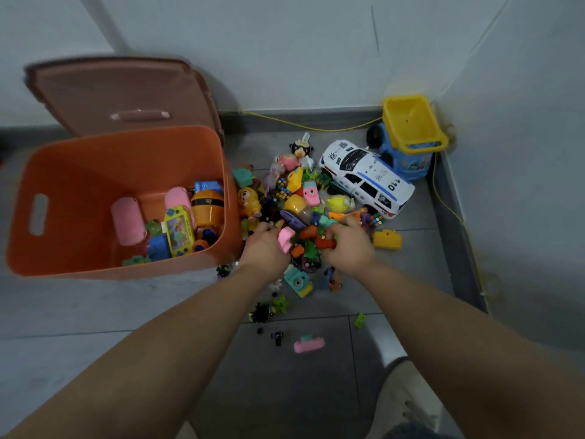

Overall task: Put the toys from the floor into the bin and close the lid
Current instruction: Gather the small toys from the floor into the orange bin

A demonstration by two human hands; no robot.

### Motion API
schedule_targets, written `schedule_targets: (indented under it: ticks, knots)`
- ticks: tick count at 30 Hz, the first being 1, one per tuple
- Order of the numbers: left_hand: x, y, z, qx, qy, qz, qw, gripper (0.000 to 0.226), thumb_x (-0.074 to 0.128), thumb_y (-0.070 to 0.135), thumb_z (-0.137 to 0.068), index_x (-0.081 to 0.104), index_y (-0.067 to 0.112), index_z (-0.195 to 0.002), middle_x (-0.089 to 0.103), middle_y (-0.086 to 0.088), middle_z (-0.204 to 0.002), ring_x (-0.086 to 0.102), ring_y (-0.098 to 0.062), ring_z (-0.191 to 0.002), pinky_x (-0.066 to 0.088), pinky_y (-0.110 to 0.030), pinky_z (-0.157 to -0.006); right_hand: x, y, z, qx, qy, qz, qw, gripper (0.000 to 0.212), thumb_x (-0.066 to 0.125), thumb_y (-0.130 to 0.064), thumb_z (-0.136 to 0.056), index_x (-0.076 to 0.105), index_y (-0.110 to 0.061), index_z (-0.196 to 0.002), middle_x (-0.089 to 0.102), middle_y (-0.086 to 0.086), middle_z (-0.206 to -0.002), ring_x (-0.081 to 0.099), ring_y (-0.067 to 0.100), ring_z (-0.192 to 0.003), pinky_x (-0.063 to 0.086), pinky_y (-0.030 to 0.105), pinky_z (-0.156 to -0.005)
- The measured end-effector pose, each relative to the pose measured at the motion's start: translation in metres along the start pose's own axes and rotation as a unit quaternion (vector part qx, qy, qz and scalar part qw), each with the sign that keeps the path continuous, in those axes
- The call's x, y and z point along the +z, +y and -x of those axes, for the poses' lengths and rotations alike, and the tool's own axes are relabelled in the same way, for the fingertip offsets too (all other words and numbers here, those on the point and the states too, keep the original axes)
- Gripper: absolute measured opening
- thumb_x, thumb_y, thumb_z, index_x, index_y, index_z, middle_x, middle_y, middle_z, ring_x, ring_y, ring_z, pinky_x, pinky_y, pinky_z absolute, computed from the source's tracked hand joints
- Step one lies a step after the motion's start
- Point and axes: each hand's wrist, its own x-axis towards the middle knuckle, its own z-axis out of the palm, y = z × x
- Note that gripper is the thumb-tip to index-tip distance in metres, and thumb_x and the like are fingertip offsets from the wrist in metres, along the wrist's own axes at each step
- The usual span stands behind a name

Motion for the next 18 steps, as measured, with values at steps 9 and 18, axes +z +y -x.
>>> schedule_targets:
  ticks: [9, 18]
  knots:
    - [-0.077, 0.048, 0.004, 0.017, 0.100, 0.062, 0.993, 0.028, 0.059, 0.013, -0.089, 0.064, 0.008, -0.117, 0.056, -0.014, -0.113, 0.049, -0.028, -0.111, 0.041, -0.033, -0.097, -0.085, -0.058, -0.010, -0.029, 0.101, -0.083, 0.991, 0.018, 0.077, -0.020, -0.078, 0.062, -0.019, -0.089, 0.040, 0.000, -0.107, 0.047, 0.014, -0.088, 0.034, 0.017, -0.066]
    - [-0.153, 0.004, -0.005, 0.032, 0.186, 0.028, 0.982, 0.027, 0.055, 0.034, -0.080, 0.069, 0.017, -0.096, 0.056, -0.007, -0.101, 0.051, -0.024, -0.101, 0.040, -0.031, -0.087, -0.110, -0.143, -0.016, -0.145, 0.141, -0.091, 0.975, 0.015, 0.072, -0.017, -0.074, 0.065, -0.019, -0.087, 0.044, -0.001, -0.104, 0.047, 0.014, -0.093, 0.036, 0.023, -0.080]
